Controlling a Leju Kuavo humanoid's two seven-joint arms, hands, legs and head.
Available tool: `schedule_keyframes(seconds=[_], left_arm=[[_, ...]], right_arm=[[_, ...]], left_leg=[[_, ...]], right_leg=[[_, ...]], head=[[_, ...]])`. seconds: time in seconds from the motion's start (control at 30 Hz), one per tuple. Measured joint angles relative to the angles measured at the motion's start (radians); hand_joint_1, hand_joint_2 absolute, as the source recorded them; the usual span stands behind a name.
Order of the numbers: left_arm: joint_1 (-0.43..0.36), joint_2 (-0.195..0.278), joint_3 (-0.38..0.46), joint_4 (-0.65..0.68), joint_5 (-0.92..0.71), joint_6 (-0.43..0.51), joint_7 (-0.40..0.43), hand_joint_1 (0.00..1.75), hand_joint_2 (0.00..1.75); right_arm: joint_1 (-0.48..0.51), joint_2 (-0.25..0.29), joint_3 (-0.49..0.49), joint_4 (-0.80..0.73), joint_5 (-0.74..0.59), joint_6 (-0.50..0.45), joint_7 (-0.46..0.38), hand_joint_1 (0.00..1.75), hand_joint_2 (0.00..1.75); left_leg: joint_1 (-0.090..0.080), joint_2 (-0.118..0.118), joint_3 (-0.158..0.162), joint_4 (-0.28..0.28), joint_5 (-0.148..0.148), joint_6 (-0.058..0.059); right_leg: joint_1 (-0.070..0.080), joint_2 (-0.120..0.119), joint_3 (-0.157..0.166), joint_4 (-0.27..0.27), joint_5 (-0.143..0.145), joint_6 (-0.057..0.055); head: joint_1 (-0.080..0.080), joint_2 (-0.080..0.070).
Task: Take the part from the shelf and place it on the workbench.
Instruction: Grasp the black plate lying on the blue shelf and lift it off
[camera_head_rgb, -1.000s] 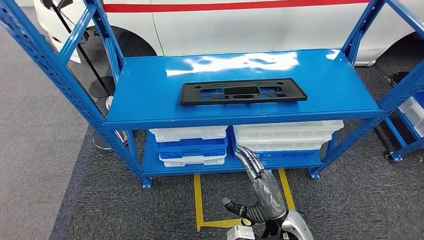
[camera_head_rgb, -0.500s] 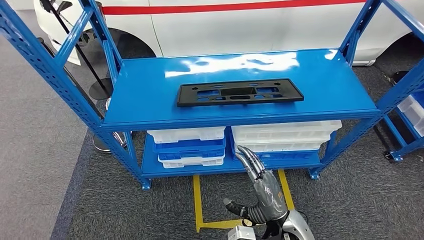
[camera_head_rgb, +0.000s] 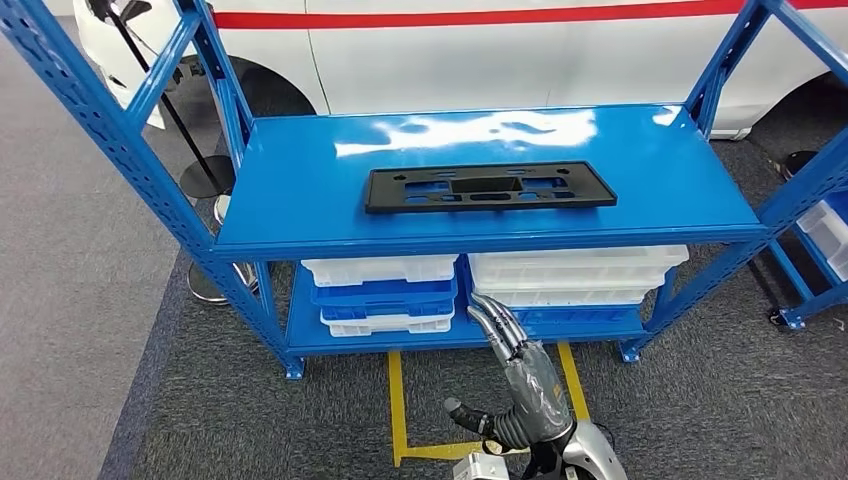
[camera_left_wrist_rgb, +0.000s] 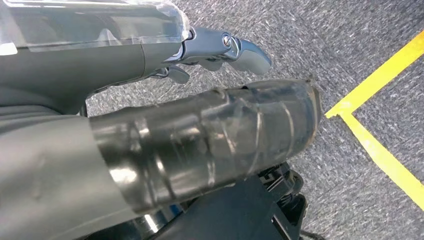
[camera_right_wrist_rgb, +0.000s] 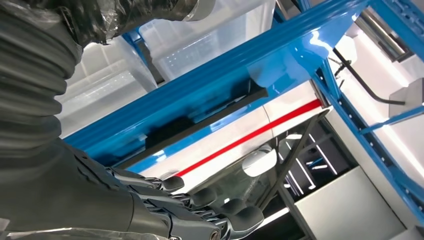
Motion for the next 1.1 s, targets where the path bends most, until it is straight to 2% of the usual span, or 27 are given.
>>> schedule_keyframes(seconds=[0.1,0.17,0.2,0.27,0.3,0.33,0.37,0.4,0.43,0.5,0.53,0.6,0.67,0.73,0.8,0.83,0.87,0.9,0.93,1.0,1.03,1.1], left_arm=[[0.000,0.000,0.000,0.000,0.002,0.012,0.004,0.00,0.00],[-0.001,0.000,0.000,0.000,0.003,0.022,0.007,0.00,0.00],[-0.001,0.000,0.000,0.000,0.004,0.027,0.008,0.00,0.00],[-0.001,0.000,0.000,0.000,0.004,0.033,0.008,0.00,0.00],[0.000,0.000,0.000,0.000,0.004,0.034,0.008,0.00,0.00],[0.001,0.000,0.000,0.000,0.005,0.035,0.008,0.00,0.00],[0.002,0.000,0.000,0.000,0.005,0.036,0.008,0.00,0.00],[0.002,0.000,0.000,0.000,0.005,0.036,0.008,0.00,0.00],[0.002,0.000,0.000,0.000,0.005,0.036,0.008,0.00,0.00],[0.000,0.001,0.000,0.000,0.006,0.036,0.008,0.00,0.00],[-0.001,0.001,0.000,0.000,0.006,0.037,0.008,0.00,0.00],[-0.001,0.002,0.000,0.000,0.007,0.037,0.007,0.00,0.00],[0.000,0.001,0.000,0.000,0.009,0.038,0.007,0.00,0.00],[-0.001,0.001,0.000,0.000,0.011,0.039,0.006,0.00,0.00],[-0.002,0.000,0.000,0.000,0.011,0.040,0.006,0.00,0.00],[0.000,0.000,0.000,0.000,0.011,0.040,0.006,0.00,0.00],[0.001,0.000,0.000,0.000,0.011,0.040,0.006,0.00,0.00],[0.002,0.000,0.000,0.000,0.011,0.040,0.006,0.00,0.00],[0.002,-0.001,0.000,0.000,0.011,0.040,0.006,0.00,0.00],[0.002,-0.002,0.000,0.000,0.011,0.040,0.006,0.00,0.00],[0.002,-0.002,0.000,0.000,0.011,0.040,0.006,0.00,0.00],[0.002,-0.002,0.000,0.000,0.012,0.040,0.006,0.00,0.00]], right_arm=[[-0.001,0.000,0.000,0.001,0.000,0.002,0.000,0.00,1.75],[-0.002,0.000,0.000,0.001,0.000,0.002,0.000,0.00,1.75],[-0.002,0.000,0.000,0.001,0.000,0.001,0.000,0.00,1.75],[0.000,0.000,0.000,0.001,0.000,0.001,0.001,0.00,1.75],[0.001,0.000,0.000,0.001,0.000,0.001,0.001,0.00,1.75],[0.003,0.000,0.000,0.001,-0.001,0.001,0.001,0.00,1.75],[0.003,0.000,0.000,0.001,-0.001,0.001,0.001,0.00,1.75],[0.004,0.000,0.000,0.001,-0.001,0.001,0.001,0.00,1.75],[0.004,0.000,0.000,0.000,-0.002,0.001,0.001,0.00,1.75],[0.004,0.000,0.000,-0.001,-0.002,0.001,0.001,0.00,1.75],[0.004,0.000,0.000,-0.001,-0.002,0.001,0.001,0.00,1.75],[0.004,0.000,0.000,-0.002,-0.002,0.001,0.001,0.00,1.75],[0.004,0.000,0.000,-0.004,-0.003,0.001,0.001,0.00,1.75],[0.004,0.000,0.000,-0.006,-0.003,0.001,0.002,0.00,1.75],[0.007,0.000,0.000,-0.006,-0.003,0.001,0.002,0.00,1.75],[0.010,0.000,0.000,-0.005,-0.003,0.000,0.002,0.00,1.75],[0.012,0.000,0.000,-0.005,-0.003,0.000,0.002,0.00,1.75],[0.013,0.000,0.000,-0.005,-0.003,0.000,0.002,0.00,1.75],[0.013,-0.001,0.000,-0.004,-0.003,0.000,0.002,0.00,1.75],[0.012,-0.002,0.000,-0.005,-0.003,0.000,0.002,0.00,1.75],[0.013,-0.002,0.000,-0.005,-0.003,0.000,0.002,0.00,1.75],[0.014,-0.002,0.000,-0.006,-0.004,-0.001,0.002,0.00,1.75]], left_leg=[[-0.001,-0.001,-0.004,0.005,-0.003,-0.014],[0.002,-0.001,-0.011,0.026,-0.021,-0.025],[0.004,-0.001,-0.025,0.059,-0.044,-0.031],[0.006,0.000,-0.081,0.183,-0.110,-0.040],[0.008,0.000,-0.110,0.245,-0.134,-0.042],[0.008,0.000,-0.129,0.286,-0.143,-0.043],[0.008,0.000,-0.129,0.286,-0.131,-0.041],[0.008,0.000,-0.110,0.244,-0.099,-0.038],[0.007,0.000,-0.076,0.172,-0.059,-0.031],[0.001,0.000,-0.015,0.042,-0.009,-0.016],[-0.002,0.000,-0.002,0.011,-0.003,-0.011],[-0.007,-0.001,0.000,-0.003,-0.003,-0.006],[0.000,0.000,0.007,-0.020,0.007,0.002],[0.006,0.003,0.014,-0.037,0.017,0.011],[0.003,0.004,0.012,-0.036,0.018,0.015],[0.002,0.004,0.011,-0.034,0.017,0.015],[0.001,0.004,0.010,-0.031,0.015,0.016],[0.001,0.004,0.009,-0.027,0.013,0.015],[0.001,0.003,0.009,-0.022,0.010,0.014],[-0.001,0.002,0.006,-0.008,0.001,0.007],[-0.002,0.001,0.004,-0.003,-0.002,0.002],[-0.006,0.001,0.000,0.003,-0.006,-0.007]], right_leg=[[0.005,0.003,0.002,-0.014,0.001,-0.018],[0.004,0.001,0.002,-0.018,0.005,-0.031],[0.002,0.000,0.002,-0.020,0.007,-0.036],[0.001,-0.002,0.000,-0.021,0.007,-0.041],[0.002,-0.002,-0.001,-0.020,0.007,-0.042],[0.003,-0.002,-0.001,-0.020,0.008,-0.042],[0.003,-0.002,-0.001,-0.020,0.007,-0.042],[0.004,-0.001,0.001,-0.020,0.007,-0.042],[0.004,0.000,0.003,-0.020,0.007,-0.041],[0.006,0.001,0.004,-0.021,0.007,-0.038],[0.006,0.001,0.002,-0.021,0.008,-0.034],[0.006,0.001,-0.001,-0.025,0.012,-0.023],[0.006,0.000,0.001,-0.023,0.005,-0.012],[0.006,0.000,-0.025,0.040,-0.039,-0.005],[0.006,0.000,-0.086,0.167,-0.100,-0.001],[0.006,0.000,-0.110,0.216,-0.115,0.001],[0.006,0.000,-0.120,0.235,-0.111,0.003],[0.005,-0.001,-0.108,0.213,-0.087,0.003],[0.005,-0.001,-0.081,0.160,-0.053,0.002],[0.007,-0.001,-0.018,0.035,-0.006,-0.004],[0.008,0.000,-0.002,0.001,0.001,-0.009],[0.011,0.002,0.001,-0.016,0.002,-0.018]], head=[[0.000,0.000],[-0.001,0.000],[-0.001,0.000],[-0.001,0.000],[-0.001,0.000],[-0.001,0.000],[-0.001,0.000],[-0.001,0.000],[-0.001,0.000],[-0.001,0.000],[-0.001,0.000],[-0.001,0.000],[0.000,0.000],[0.001,0.000],[0.001,0.000],[0.001,0.000],[0.001,0.000],[0.001,0.000],[0.001,0.000],[0.001,0.000],[0.001,0.000],[0.000,0.000]])
